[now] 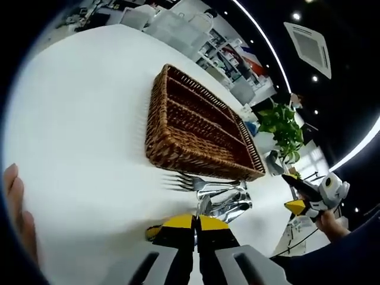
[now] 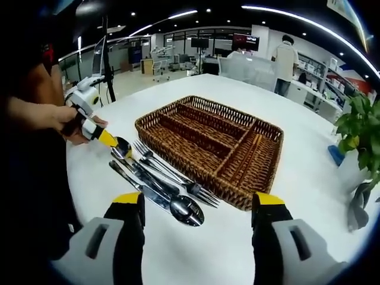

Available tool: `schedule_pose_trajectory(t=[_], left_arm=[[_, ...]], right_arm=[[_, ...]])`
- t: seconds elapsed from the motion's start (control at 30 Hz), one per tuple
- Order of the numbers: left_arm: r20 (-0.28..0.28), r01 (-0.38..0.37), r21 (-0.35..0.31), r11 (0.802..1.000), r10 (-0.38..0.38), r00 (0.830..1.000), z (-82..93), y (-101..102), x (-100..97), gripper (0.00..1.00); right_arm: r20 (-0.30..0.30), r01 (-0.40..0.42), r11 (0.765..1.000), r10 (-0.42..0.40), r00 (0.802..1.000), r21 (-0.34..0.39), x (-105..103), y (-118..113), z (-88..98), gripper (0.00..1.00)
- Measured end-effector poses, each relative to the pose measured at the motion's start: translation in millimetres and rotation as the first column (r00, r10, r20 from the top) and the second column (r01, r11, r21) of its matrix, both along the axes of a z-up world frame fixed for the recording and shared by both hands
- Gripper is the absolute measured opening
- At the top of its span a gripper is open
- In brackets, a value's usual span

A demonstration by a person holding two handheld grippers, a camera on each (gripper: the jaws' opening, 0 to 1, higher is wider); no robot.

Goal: Arrange the knives, forks, and spoons in their matching storage slots by inserting each utensil handle-first until every utensil is classified and aligned in the correct compartment

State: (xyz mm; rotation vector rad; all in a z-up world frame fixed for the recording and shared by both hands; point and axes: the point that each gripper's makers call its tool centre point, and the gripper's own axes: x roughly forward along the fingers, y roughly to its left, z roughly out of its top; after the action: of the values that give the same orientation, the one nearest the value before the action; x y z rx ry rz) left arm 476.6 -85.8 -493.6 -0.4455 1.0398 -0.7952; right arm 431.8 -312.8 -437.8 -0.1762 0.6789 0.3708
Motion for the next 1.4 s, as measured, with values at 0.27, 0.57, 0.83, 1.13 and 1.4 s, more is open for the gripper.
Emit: schedule_pose_trajectory(t=[0.27,0.57,0.83,1.13,1.4], left_arm=[[0.032,0.000,-0.024,1.000,0.001,0.999,13.6,-3,2.7,0.00],[0.100,0.022,-0.043,0.999,-0.017,0.995,41.9,-14,9.3,0.00],[0.156,0.031,-0.045,0.999,-0.024,0.987,68.2,-23,20.9,0.00],[0.197,0.017,-0.048,0.999,-0.007,0.980,92.5,-34,44.3,0.00],[0.238,0.012,-0.042,0.999,-0.002,0.971,110.9,-48,64.0,0.00]], right_arm=[[0.002,0.019,1.000,-0.019,1.000,0.003,-3,-4,-0.8,0.75],[0.017,0.020,1.000,-0.020,1.000,0.004,-2,-4,5.0,0.79],[0.025,0.036,0.999,-0.036,0.999,0.028,-1,-5,11.1,0.83],[0.039,0.047,0.998,-0.049,0.998,0.031,0,-7,16.2,0.88],[0.041,0.058,0.997,-0.061,0.997,0.060,2,-8,21.1,0.97]])
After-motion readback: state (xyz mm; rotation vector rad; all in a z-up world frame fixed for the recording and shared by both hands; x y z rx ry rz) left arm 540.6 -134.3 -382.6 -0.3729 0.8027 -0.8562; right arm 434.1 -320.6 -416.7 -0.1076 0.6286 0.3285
